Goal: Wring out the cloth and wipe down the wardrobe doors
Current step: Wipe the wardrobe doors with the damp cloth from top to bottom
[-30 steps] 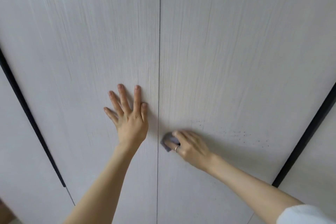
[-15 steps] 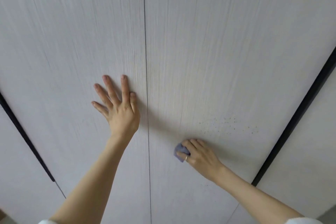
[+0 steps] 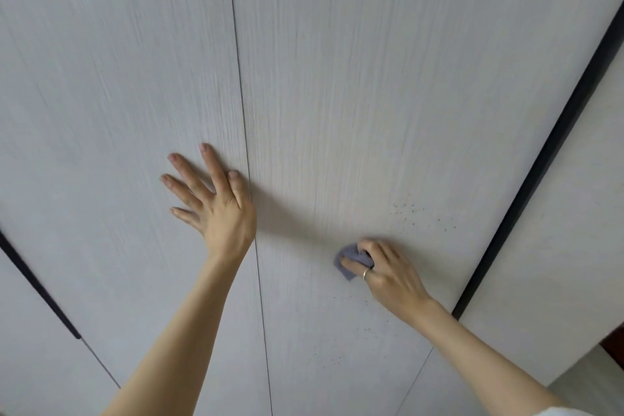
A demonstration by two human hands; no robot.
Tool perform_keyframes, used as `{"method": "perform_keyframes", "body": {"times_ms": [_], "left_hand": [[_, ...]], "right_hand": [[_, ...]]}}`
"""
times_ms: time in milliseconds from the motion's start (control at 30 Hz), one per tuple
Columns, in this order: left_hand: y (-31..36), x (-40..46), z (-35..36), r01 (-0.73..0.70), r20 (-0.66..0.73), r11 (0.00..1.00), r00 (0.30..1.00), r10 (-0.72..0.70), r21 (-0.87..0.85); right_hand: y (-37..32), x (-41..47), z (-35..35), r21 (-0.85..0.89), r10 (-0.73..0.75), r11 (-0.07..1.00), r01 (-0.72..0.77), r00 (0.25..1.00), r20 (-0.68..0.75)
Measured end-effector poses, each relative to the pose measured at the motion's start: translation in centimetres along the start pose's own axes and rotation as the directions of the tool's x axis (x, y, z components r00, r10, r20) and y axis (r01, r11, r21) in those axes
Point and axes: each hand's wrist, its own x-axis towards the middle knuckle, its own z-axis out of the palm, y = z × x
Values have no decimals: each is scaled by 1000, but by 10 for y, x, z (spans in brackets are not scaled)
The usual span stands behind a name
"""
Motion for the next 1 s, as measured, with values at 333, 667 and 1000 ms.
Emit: {"method": "perform_keyframes", "body": {"times_ms": [333,667,1000], "left_hand": [[9,-5,5,48,-20,999,999,-48,-3],[11,-7,14,56,-81,998,995,-55,4],[7,-7,20,50,-115,999,992,-48,16]], "right_hand": [[20,63,-67,-69,112,983,-167,861,-497],[31,-3,-47,-12,226,974,-228,971,-72],[48,-20,-41,-149,210,964,-221,974,-86]]}}
